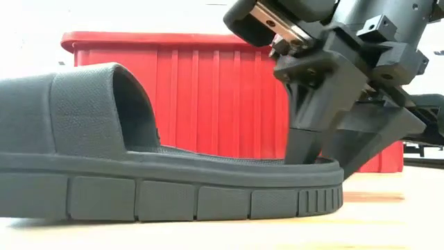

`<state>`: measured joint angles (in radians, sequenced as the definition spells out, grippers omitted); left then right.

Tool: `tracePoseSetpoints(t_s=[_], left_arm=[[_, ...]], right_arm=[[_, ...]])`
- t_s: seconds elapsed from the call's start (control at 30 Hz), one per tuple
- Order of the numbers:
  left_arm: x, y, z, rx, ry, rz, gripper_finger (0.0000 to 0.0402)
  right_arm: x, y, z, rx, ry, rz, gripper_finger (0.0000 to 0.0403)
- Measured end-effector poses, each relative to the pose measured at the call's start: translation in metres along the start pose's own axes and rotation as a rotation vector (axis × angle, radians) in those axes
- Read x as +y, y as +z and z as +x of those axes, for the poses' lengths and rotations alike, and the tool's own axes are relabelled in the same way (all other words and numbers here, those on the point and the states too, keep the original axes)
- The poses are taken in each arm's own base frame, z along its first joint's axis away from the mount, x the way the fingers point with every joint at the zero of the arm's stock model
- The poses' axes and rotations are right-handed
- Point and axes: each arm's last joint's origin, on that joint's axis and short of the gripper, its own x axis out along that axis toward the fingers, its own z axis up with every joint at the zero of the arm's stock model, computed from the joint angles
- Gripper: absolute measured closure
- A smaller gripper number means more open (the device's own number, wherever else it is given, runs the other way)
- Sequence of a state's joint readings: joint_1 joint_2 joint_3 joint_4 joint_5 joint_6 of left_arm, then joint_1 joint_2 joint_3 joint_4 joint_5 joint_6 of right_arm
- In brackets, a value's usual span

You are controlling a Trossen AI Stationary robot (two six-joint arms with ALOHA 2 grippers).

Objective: Pick and place slides into bin
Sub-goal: Put the slide into the organizer bin

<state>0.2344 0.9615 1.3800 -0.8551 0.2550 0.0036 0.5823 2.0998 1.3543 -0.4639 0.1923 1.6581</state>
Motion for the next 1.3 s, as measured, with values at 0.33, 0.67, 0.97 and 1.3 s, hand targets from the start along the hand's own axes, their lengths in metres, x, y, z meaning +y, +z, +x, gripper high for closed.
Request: tracePoseSetpoints(t_s=[0.33,0.67,0.97,1.3], left_arm=[[0.000,0.000,0.000,0.000,0.000,0.000,0.0248],[0.000,0.000,0.000,0.001,0.006,0.001,0.0248],[0.000,-0.001,0.000,0.005,0.007,-0.009,0.0248],[0.000,-0.001,0.000,0.015,0.007,-0.041,0.0248]], right_arm=[[0.003,0.003,-0.016,-0.004,0.029,-0.061,0.0394],[0.009,0.002,-0.059,-0.093,0.118,-0.148,0.0397],[0.012,0.004,-0.113,-0.231,0.220,-0.256,0.0398],[0.004,0.015,-0.179,-0.378,0.299,-0.394,0.0398]])
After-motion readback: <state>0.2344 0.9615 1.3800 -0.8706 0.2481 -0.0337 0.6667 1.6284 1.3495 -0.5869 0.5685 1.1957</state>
